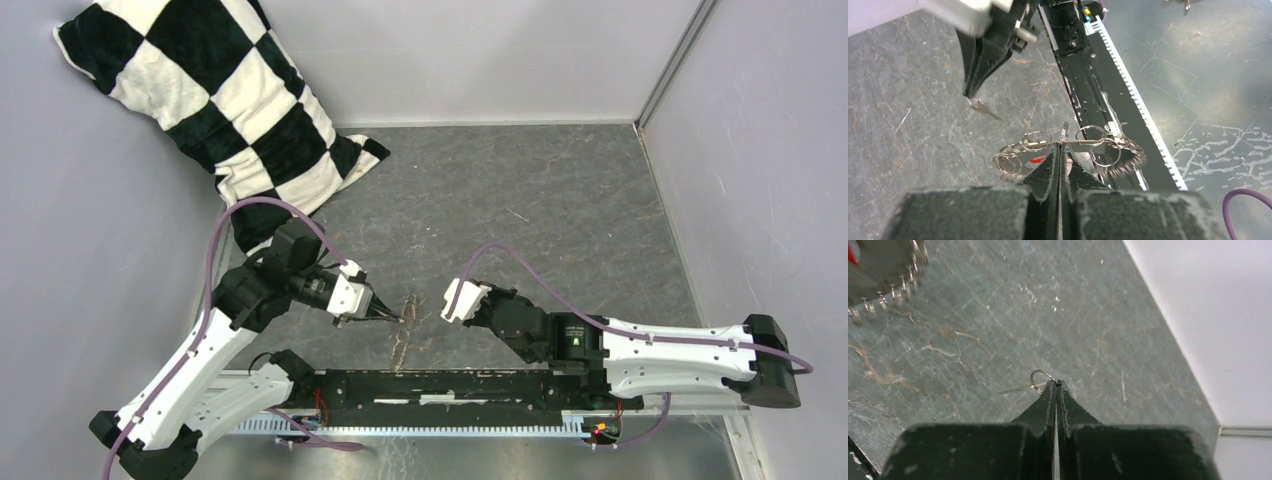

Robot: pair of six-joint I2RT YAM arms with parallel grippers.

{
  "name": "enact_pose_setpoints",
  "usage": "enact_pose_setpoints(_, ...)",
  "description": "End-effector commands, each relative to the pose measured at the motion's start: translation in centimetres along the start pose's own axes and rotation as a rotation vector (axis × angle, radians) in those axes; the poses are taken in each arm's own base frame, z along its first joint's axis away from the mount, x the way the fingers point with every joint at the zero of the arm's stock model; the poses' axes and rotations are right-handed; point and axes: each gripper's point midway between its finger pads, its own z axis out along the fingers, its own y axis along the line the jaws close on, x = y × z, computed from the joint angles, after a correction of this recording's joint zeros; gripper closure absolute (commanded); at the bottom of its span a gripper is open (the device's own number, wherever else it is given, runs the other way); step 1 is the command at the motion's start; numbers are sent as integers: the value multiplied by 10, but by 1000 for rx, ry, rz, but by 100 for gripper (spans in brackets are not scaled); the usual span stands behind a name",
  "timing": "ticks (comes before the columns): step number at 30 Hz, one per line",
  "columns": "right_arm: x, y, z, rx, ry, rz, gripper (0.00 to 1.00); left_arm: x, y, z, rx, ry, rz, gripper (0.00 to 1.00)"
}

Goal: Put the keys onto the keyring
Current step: Place the key at the center of the board.

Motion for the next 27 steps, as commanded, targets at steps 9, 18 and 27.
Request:
enact_pose_setpoints(9,68,39,55,-67,35,255,90,-26,0,-4,7,-77,205,98)
enact_pose_setpoints(18,29,10,48,-32,-94,297,24,-15,4,-2,0,-42,209,98)
enact_pose_setpoints(27,-57,6,8,-233,-446,231,2,-37,4,-3,26,-106,227,98)
